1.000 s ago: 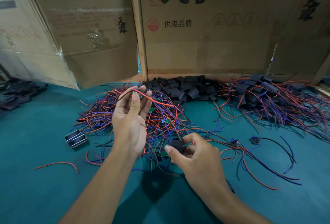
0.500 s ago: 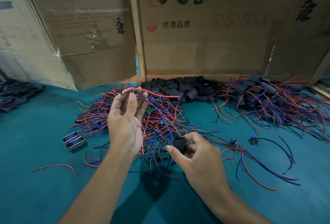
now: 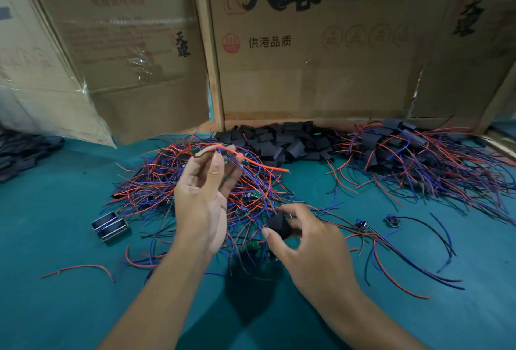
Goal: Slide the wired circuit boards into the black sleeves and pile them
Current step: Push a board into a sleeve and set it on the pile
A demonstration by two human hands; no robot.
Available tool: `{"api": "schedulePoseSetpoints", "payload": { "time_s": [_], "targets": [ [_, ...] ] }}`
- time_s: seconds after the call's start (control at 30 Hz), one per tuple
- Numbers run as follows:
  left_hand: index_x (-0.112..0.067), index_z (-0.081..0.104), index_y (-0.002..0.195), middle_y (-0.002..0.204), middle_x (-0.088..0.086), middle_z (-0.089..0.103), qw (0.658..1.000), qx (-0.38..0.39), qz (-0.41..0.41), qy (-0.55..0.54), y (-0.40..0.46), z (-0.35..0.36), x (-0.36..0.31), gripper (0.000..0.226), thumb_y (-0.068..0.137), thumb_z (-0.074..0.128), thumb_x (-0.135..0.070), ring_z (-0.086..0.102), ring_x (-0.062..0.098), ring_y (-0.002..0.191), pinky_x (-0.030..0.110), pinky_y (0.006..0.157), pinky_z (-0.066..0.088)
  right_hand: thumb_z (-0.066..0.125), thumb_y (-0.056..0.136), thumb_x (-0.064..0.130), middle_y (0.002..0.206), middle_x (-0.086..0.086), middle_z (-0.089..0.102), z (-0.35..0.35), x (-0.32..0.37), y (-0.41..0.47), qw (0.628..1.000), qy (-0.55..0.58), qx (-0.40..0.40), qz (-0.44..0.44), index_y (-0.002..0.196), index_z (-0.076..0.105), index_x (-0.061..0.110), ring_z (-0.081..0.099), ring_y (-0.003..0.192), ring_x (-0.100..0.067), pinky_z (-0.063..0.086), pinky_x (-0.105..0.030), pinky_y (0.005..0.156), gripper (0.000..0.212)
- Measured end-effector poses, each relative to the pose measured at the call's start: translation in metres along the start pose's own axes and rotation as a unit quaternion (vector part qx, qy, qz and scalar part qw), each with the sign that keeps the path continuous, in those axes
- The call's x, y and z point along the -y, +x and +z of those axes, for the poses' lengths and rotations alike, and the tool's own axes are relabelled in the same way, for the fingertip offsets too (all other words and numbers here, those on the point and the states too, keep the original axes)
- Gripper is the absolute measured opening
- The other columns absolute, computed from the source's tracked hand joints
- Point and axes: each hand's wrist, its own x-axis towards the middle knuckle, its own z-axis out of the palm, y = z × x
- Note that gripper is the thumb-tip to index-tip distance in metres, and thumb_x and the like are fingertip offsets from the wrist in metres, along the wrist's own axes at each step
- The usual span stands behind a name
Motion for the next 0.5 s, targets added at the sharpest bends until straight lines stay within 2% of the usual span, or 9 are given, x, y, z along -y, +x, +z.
{"api": "schedulePoseSetpoints", "payload": {
  "time_s": [0.1, 0.23, 0.33, 0.43, 0.5],
  "targets": [
    [-0.004, 0.059, 0.104, 0.109, 0.02, 0.068, 0.999, 0.02, -0.034, 0.014, -0.01, 0.007, 0.008, 0.019, 0.088, 0.059, -0.013, 0.069, 0.029, 0.099, 0.035, 0.087, 0.058, 0.065, 0.079, 0.055, 0.087, 0.018, 0.073, -0.003, -0.002, 0.005, 1.0, -0.011, -0.001, -0.002, 0.099, 0.06, 0.029, 0.069, 0.086, -0.012, 0.051, -0.037, 0.074, 0.033],
    [-0.002, 0.061, 0.099, 0.107, 0.019, 0.073, 0.993, 0.058, -0.09, 0.048, -0.025, 0.014, 0.02, 0.019, 0.085, 0.06, -0.016, 0.07, 0.027, 0.103, 0.037, 0.094, 0.056, 0.065, 0.082, 0.053, 0.087, 0.012, 0.073, -0.011, -0.005, 0.013, 0.997, -0.065, -0.032, -0.038, 0.103, 0.059, 0.03, 0.068, 0.083, -0.019, 0.05, -0.034, 0.068, 0.032],
    [-0.004, 0.062, 0.1, 0.109, 0.017, 0.074, 0.986, 0.077, -0.136, 0.065, -0.034, 0.017, 0.03, 0.02, 0.084, 0.061, -0.017, 0.07, 0.023, 0.107, 0.032, 0.096, 0.054, 0.066, 0.085, 0.048, 0.087, 0.01, 0.073, -0.02, -0.008, 0.019, 0.993, -0.089, -0.057, -0.061, 0.103, 0.059, 0.029, 0.067, 0.079, -0.024, 0.049, -0.035, 0.064, 0.028],
    [-0.002, 0.065, 0.105, 0.105, 0.012, 0.075, 0.981, 0.08, -0.165, 0.069, -0.039, 0.018, 0.041, 0.028, 0.082, 0.063, -0.018, 0.071, 0.014, 0.093, 0.021, 0.085, 0.056, 0.064, 0.088, 0.046, 0.093, 0.009, 0.073, -0.026, -0.011, 0.022, 0.992, -0.082, -0.059, -0.077, 0.109, 0.059, 0.031, 0.067, 0.085, -0.022, 0.052, -0.038, 0.068, 0.026],
    [0.003, 0.066, 0.111, 0.114, 0.011, 0.073, 0.977, 0.083, -0.19, 0.054, -0.041, 0.018, 0.046, 0.035, 0.083, 0.064, -0.019, 0.067, 0.013, 0.091, 0.019, 0.084, 0.055, 0.065, 0.089, 0.041, 0.093, 0.008, 0.071, -0.027, -0.013, 0.023, 0.99, -0.087, -0.062, -0.094, 0.111, 0.06, 0.031, 0.067, 0.085, -0.019, 0.052, -0.037, 0.067, 0.025]
  ]
}}
